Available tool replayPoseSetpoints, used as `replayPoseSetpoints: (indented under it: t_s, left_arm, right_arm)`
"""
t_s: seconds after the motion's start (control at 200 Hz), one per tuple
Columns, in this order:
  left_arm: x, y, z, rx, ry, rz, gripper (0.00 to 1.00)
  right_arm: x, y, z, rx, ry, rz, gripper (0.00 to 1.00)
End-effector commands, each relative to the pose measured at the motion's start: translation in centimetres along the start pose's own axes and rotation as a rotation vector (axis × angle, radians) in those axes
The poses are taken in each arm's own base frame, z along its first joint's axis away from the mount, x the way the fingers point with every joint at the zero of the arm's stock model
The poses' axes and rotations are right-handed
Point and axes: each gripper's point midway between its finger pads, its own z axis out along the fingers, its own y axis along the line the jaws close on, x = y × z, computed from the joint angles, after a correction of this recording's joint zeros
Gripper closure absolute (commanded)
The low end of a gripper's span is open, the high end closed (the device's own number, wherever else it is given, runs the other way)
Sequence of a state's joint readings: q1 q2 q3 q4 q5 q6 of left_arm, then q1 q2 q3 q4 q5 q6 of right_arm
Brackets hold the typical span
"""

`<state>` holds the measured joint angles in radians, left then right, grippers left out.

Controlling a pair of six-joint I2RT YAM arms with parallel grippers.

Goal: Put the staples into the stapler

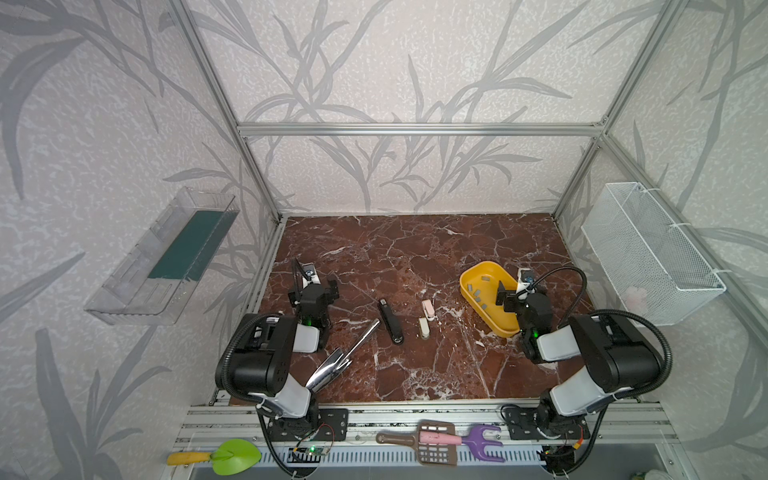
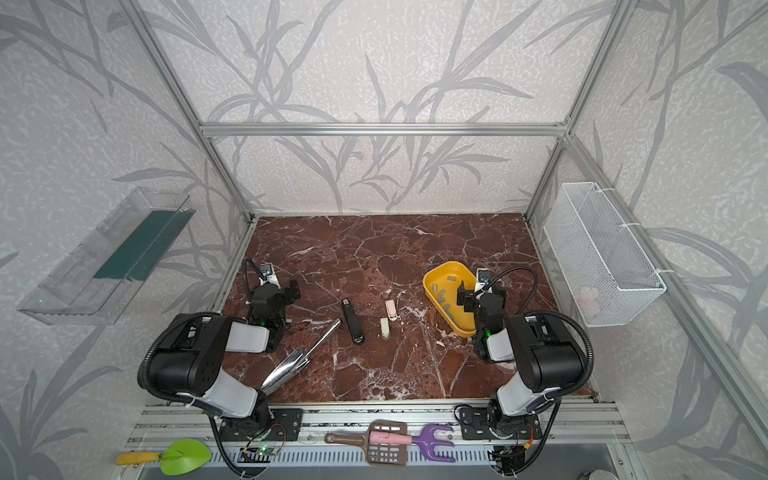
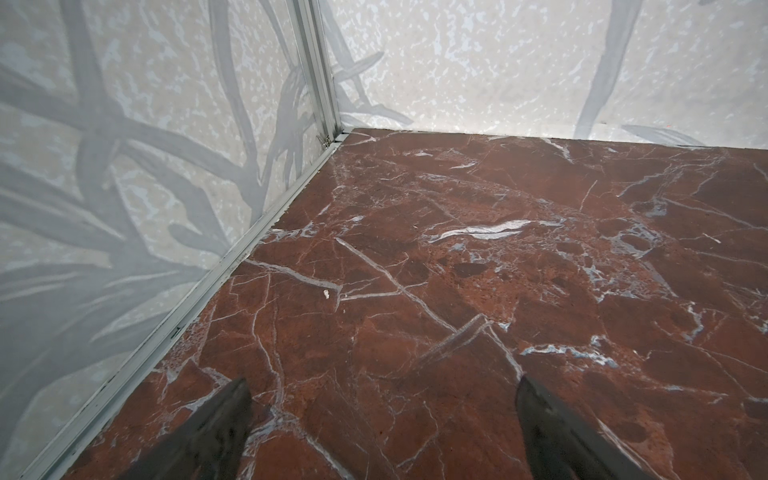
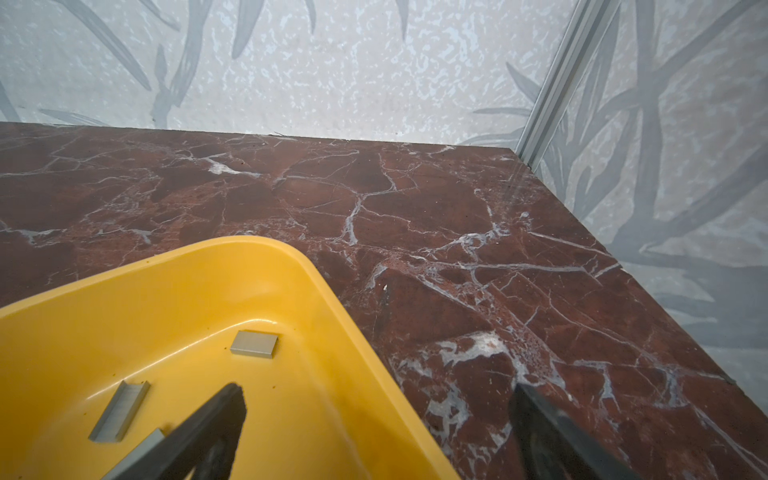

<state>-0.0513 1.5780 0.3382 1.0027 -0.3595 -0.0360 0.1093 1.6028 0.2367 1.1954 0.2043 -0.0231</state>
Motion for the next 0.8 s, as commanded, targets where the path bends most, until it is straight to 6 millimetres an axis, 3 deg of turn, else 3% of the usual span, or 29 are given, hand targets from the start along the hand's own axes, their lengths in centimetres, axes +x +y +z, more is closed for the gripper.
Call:
replayPoseSetpoints:
  t_s: [0.0, 0.14, 0.795]
  left_arm:
    - [-0.81, -0.06, 0.29, 0.001, -0.023, -0.002, 0.01]
    - [-0.85, -0.06, 0.29, 0.001, -0.024, -0.002, 0.01]
    - [-0.82, -0.06, 0.3, 0.0, -0.023, -0.001, 0.01]
  right_arm:
    - [-1.23, 0.18, 0.92, -0.005, -0.009, 0.004, 0.01]
    - [-1.25, 0.72, 1.81, -0.025, 0.032, -0.014, 0.01]
    - [-1.18, 0.73, 1.8, -0.026, 0.034, -0.016, 0.01]
